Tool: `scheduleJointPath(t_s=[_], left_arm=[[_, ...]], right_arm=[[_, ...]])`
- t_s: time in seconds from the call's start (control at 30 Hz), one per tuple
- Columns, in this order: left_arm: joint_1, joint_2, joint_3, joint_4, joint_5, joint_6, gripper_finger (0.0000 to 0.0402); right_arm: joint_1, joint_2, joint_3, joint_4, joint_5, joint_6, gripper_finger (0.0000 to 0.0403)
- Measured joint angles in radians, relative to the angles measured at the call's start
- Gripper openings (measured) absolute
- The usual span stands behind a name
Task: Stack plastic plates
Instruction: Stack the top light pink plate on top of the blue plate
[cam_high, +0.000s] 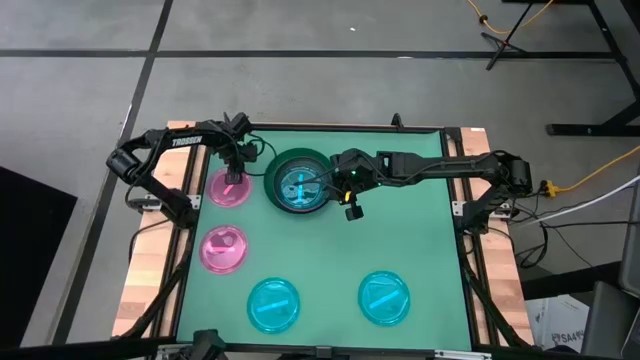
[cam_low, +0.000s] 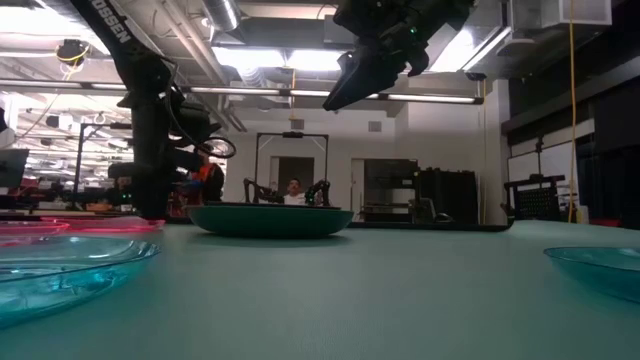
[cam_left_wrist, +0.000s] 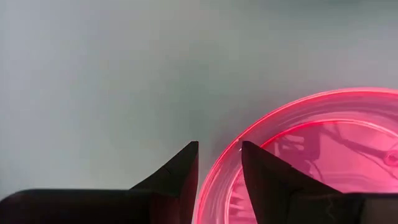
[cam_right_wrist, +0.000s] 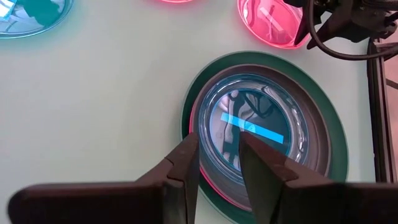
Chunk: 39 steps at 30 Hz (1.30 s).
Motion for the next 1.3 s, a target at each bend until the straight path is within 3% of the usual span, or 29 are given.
scheduleJointPath(t_s=[0.23, 0.57, 1.03, 1.3], left_arm=[[-0.006, 0.000, 0.000, 0.000, 0.001, -0.007, 0.0116], [-0.020, 0.000, 0.000, -0.013, -0.020, 0.097, 0.0114], [-0.019, 0.000, 0.001, -0.020, -0.025, 0.097, 0.0008], [-0.019, 0.000, 0.001, -0.020, -0.025, 0.097, 0.0002]], right_arm=[[0.000, 0.000, 0.000, 0.001, 0.000, 0.000, 0.0101], [0.000, 0.000, 0.000, 0.003, 0.000, -0.021, 0.0101], [0.000, 0.000, 0.000, 0.003, 0.000, -0.021, 0.0101], [0.000, 0.000, 0.000, 0.003, 0.000, -0.022, 0.0101]])
